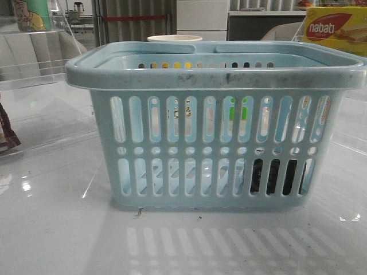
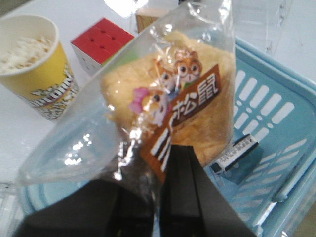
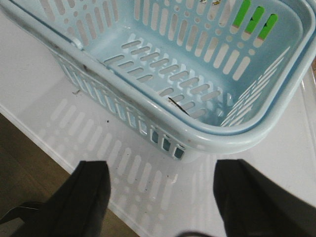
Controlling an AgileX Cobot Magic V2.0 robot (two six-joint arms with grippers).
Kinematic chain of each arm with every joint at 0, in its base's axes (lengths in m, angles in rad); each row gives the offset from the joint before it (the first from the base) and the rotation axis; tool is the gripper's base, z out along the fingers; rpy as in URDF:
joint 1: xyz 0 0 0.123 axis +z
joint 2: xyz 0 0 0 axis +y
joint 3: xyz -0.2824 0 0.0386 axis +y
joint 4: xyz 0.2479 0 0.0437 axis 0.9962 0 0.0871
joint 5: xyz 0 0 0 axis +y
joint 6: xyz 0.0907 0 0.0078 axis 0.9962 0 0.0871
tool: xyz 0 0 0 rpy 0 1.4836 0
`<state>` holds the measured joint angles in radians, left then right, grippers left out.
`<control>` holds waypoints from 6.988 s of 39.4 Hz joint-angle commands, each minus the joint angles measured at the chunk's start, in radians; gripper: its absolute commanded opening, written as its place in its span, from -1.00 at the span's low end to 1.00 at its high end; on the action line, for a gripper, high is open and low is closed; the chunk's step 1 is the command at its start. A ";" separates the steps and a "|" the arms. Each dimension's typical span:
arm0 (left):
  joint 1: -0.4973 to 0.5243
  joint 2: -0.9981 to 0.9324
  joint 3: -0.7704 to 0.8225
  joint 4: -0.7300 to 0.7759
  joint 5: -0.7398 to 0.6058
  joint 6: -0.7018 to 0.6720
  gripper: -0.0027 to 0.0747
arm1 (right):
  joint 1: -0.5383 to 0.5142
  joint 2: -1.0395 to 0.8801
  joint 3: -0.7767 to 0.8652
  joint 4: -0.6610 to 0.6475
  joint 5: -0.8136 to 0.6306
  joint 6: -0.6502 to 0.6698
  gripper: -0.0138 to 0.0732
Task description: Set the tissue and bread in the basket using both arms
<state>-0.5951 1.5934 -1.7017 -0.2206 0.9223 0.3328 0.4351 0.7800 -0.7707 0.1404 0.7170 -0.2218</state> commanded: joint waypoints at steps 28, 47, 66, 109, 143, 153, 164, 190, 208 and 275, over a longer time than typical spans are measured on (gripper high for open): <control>-0.021 0.244 -0.025 0.016 0.034 0.006 -0.35 | 0.000 -0.007 -0.026 -0.004 -0.061 -0.011 0.58; -0.010 0.061 -0.021 -0.006 0.086 0.006 0.25 | 0.000 -0.007 -0.026 -0.004 -0.061 -0.011 0.58; -0.010 -0.463 0.392 -0.010 0.019 0.006 0.25 | 0.000 -0.007 -0.026 -0.004 -0.061 -0.011 0.58; -0.010 -1.011 0.951 0.194 -0.124 -0.143 0.25 | -0.003 -0.119 -0.026 -0.064 0.061 0.019 0.58; -0.010 -1.011 0.953 0.190 -0.151 -0.143 -0.70 | -0.003 -0.119 -0.026 -0.051 0.094 0.020 -0.56; -0.010 -1.011 0.953 0.190 -0.153 -0.143 -0.70 | -0.003 -0.119 -0.026 -0.051 0.094 0.020 -0.56; -0.010 -1.018 0.953 0.190 -0.153 -0.143 -0.70 | -0.003 -0.119 -0.026 -0.051 0.094 0.020 -0.56; 0.457 -1.457 1.408 0.161 -0.631 -0.143 -0.70 | -0.003 -0.119 -0.026 -0.051 0.094 0.020 -0.56; 0.538 -1.620 1.707 0.112 -0.957 -0.143 -0.70 | -0.003 -0.119 -0.026 -0.051 0.093 0.020 -0.56; 0.556 -1.616 1.708 0.112 -0.966 -0.143 -0.70 | -0.182 -0.326 0.154 -0.060 -0.191 0.020 -0.56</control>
<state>-0.0399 -0.0058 0.0082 -0.1003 0.0450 0.2020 0.3205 0.5091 -0.6526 0.0871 0.7174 -0.2018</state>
